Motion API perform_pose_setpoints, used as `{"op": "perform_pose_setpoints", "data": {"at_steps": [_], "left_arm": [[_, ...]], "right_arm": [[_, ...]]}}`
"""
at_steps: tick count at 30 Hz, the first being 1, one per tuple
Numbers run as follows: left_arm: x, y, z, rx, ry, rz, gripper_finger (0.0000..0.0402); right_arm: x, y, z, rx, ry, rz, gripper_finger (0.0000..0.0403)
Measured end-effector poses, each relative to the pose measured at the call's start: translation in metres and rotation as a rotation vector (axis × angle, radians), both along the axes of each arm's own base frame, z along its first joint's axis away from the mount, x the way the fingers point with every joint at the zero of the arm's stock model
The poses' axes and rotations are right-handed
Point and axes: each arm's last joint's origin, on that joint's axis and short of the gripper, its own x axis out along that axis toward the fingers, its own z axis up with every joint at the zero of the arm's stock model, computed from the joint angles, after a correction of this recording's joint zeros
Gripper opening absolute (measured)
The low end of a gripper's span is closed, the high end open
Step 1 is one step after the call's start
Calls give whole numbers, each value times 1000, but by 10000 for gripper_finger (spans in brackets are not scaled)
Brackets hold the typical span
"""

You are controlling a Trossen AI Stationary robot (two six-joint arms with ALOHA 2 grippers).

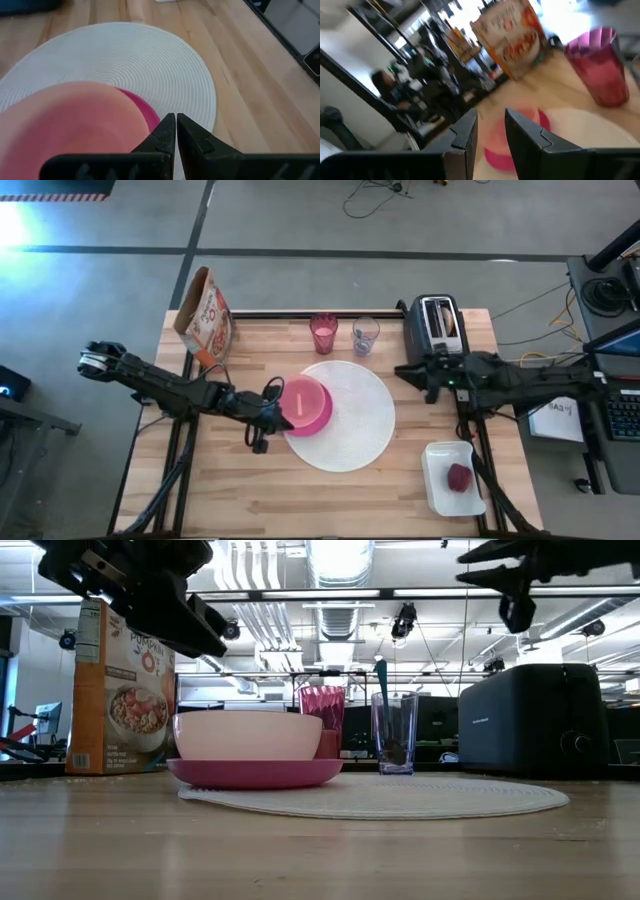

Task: Arrange a breakfast setting
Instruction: Put the orange bowl to the right side of the pink plate on the table mat

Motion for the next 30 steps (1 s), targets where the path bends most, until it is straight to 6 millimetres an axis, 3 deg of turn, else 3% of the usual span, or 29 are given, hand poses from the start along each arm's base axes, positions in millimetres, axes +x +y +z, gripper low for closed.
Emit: {"op": "perform_pose_setpoints", "data": {"at_steps": [7, 10, 20, 30], "left_arm": [[-11, 1, -4, -17, 6, -10, 0], [-17, 1, -6, -29, 4, -10, 0], [-21, -1, -7, -20, -5, -15, 0], [-24, -3, -9, -10, 18, -30, 0]], "right_arm": [[29, 0, 17, 61, 250, -8, 89], [41, -1, 33, 102, 266, -44, 89], [78, -1, 31, 256, 434, -114, 89], [127, 4, 23, 386, 567, 46, 89]]}}
